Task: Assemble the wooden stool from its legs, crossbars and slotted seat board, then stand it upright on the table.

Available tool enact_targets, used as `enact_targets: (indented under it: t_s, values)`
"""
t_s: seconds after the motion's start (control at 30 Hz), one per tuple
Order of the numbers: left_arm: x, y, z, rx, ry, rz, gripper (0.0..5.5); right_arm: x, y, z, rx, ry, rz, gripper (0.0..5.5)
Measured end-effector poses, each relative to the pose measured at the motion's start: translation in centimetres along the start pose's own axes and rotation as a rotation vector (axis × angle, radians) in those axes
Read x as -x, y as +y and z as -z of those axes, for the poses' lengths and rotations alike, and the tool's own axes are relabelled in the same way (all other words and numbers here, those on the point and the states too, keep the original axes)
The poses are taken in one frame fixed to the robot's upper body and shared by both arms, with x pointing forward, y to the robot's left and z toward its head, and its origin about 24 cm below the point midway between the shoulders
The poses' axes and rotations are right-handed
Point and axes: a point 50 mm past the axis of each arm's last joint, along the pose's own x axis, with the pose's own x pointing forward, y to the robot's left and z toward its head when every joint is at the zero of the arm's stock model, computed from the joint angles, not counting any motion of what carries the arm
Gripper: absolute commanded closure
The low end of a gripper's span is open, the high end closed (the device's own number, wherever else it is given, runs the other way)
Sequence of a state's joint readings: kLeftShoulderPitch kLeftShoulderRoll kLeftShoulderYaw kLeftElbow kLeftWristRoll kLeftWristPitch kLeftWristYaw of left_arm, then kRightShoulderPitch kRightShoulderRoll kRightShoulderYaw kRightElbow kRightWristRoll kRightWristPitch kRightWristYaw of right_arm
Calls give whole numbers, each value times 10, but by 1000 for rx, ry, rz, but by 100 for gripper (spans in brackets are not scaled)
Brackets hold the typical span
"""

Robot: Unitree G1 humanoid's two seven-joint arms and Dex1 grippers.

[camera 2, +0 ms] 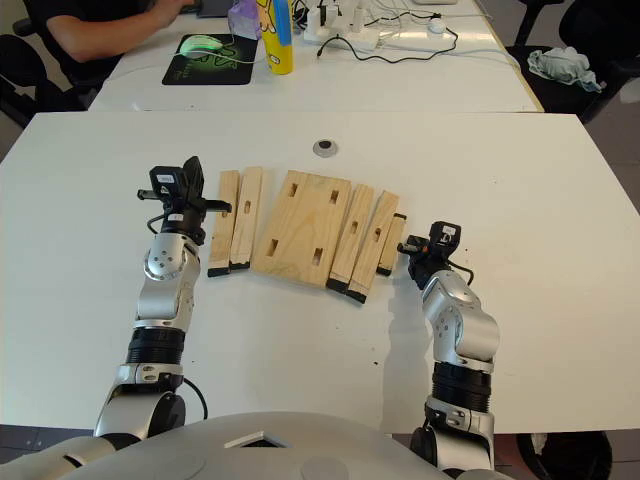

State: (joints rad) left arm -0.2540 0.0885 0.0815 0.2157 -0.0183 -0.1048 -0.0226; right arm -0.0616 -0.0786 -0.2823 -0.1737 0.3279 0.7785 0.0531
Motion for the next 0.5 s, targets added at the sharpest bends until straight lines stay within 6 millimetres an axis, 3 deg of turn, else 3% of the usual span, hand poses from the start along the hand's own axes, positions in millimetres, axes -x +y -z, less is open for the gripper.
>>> enact_targets:
  t_s: [0.17, 0.33, 0.5]
  values:
    - [6, 2, 4, 0, 19, -8, 550, 10, 3, -4, -106, 14, -72, 349]
    - [10, 2, 6, 2, 30, -13, 550, 15, 7, -6, -126, 41, -132, 309]
    - [12, 3, 7, 3, 38, -20, 550, 19, 6, -3, 113, 104, -139, 309]
